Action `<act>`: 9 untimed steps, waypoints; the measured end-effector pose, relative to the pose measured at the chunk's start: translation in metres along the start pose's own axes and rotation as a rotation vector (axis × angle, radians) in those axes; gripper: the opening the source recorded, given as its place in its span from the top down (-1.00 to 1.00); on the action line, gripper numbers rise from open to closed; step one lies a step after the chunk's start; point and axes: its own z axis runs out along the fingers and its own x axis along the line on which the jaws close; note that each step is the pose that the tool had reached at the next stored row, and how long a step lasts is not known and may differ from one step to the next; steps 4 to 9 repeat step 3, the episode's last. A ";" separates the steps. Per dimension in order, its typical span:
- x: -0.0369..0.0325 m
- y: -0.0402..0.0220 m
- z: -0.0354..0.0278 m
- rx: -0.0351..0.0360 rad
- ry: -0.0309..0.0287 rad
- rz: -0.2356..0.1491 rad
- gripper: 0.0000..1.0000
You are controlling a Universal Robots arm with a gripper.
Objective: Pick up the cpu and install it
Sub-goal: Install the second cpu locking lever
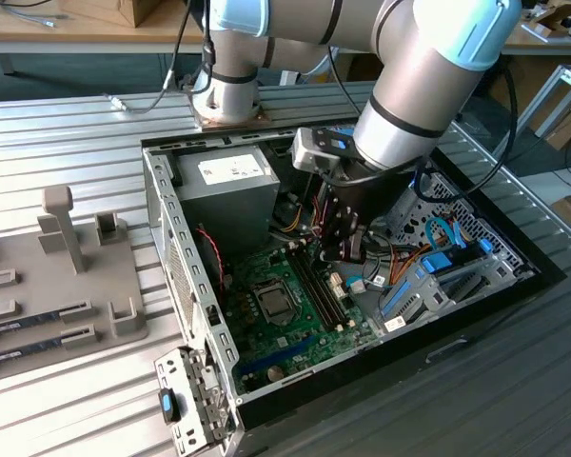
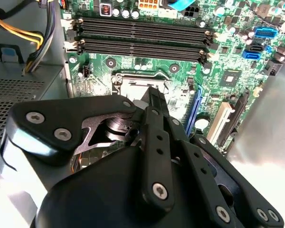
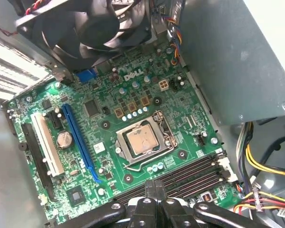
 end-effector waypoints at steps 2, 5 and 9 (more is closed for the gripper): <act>0.0000 0.0000 -0.0001 0.0000 -0.0001 0.000 0.79; 0.0000 0.0000 -0.0001 0.0000 -0.0001 0.000 0.79; 0.0000 0.0000 -0.0001 0.0000 -0.0001 0.000 0.79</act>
